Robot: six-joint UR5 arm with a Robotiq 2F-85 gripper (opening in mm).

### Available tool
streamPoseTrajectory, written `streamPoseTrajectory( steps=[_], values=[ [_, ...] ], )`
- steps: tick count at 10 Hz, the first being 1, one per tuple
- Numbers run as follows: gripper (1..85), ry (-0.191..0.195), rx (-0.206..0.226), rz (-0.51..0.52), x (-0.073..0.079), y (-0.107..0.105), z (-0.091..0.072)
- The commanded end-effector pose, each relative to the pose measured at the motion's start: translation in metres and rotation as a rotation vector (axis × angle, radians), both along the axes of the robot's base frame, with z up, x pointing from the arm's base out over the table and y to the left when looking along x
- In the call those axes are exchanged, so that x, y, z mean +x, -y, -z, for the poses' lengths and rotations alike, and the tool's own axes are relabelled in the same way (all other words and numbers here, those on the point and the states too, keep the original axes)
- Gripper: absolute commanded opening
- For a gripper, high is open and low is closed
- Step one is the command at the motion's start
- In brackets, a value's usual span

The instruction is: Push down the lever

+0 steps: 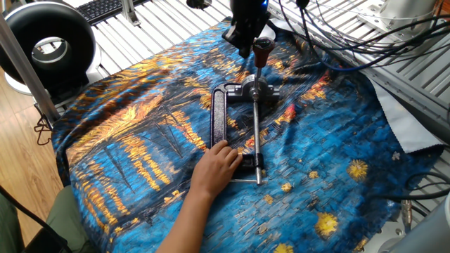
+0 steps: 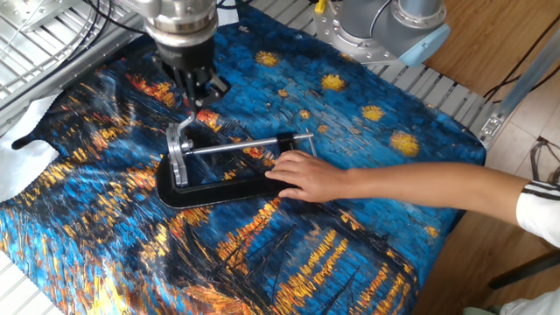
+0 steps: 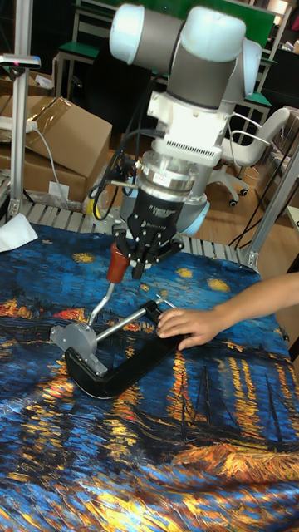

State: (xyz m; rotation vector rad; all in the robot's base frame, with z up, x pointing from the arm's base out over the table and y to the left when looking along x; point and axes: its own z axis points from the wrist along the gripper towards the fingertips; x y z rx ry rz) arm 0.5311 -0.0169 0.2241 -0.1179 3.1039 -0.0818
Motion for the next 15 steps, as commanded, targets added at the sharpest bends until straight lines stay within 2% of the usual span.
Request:
streamPoseTrajectory(
  steps=[1, 2, 3, 4, 5, 6, 7, 8, 9, 11, 12, 13, 15],
  values=[
    [1.0, -0.008, -0.027, 0.007, -0.011, -0.004, -0.022],
    [1.0, -0.006, -0.021, 0.007, -0.011, -0.005, -0.023],
    [1.0, 0.006, -0.003, 0.011, -0.004, -0.009, -0.018],
    [1.0, 0.037, 0.044, 0.013, 0.004, -0.021, -0.018],
    [1.0, 0.081, 0.037, -0.002, 0.015, -0.020, -0.019],
    [1.0, 0.148, 0.051, -0.012, 0.033, -0.024, -0.022],
    [1.3, 0.170, 0.017, 0.029, 0.038, -0.014, -0.023],
    [1.0, 0.143, 0.005, 0.019, 0.031, -0.011, -0.022],
    [1.0, 0.096, 0.016, 0.017, 0.019, -0.014, -0.020],
    [1.0, 0.036, 0.023, 0.005, 0.003, -0.014, -0.022],
    [1.0, 0.015, 0.024, -0.005, -0.003, -0.005, -0.041],
    [1.0, 0.010, 0.012, -0.009, -0.006, 0.001, -0.051],
    [1.0, 0.012, -0.016, -0.024, -0.010, 0.008, -0.057]
  ],
)
